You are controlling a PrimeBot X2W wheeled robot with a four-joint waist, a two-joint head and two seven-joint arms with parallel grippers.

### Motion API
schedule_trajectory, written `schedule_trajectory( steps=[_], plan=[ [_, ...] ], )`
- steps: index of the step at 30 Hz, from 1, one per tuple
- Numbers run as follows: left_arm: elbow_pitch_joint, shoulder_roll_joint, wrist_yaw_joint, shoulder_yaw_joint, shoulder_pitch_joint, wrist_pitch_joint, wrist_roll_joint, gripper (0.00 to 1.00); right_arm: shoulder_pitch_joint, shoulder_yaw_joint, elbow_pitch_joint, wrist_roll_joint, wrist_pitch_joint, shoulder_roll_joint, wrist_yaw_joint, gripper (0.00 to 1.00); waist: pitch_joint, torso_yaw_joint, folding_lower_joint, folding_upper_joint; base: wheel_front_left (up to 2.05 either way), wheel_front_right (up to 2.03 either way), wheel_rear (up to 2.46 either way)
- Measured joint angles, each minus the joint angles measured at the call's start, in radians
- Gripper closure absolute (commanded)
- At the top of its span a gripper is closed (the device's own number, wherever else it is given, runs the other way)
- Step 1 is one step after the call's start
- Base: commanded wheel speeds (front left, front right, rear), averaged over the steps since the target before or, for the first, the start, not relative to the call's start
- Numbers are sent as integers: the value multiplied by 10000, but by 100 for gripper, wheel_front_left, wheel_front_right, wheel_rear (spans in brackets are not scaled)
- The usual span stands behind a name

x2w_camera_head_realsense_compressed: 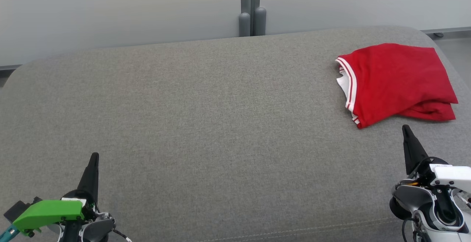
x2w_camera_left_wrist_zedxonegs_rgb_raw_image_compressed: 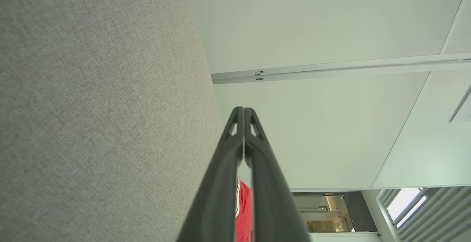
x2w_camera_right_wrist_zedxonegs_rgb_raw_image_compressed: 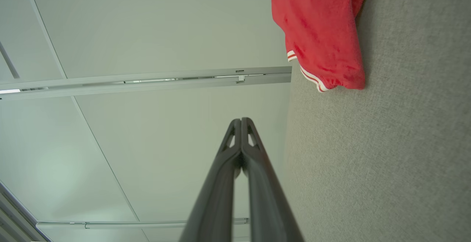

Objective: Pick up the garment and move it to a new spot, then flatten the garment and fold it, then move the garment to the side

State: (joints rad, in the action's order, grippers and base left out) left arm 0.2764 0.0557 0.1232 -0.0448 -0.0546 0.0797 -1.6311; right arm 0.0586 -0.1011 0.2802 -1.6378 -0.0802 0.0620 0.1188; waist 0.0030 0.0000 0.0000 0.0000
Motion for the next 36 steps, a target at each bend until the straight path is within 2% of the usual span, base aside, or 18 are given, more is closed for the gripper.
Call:
schedule_trajectory(
  steps=[36],
  plan=[
    [-8,-4,0,-29,0,2,0,100,0,-17,-2,2,-12,-6,0,100,0,0,0,0,0,0,0]
  ],
)
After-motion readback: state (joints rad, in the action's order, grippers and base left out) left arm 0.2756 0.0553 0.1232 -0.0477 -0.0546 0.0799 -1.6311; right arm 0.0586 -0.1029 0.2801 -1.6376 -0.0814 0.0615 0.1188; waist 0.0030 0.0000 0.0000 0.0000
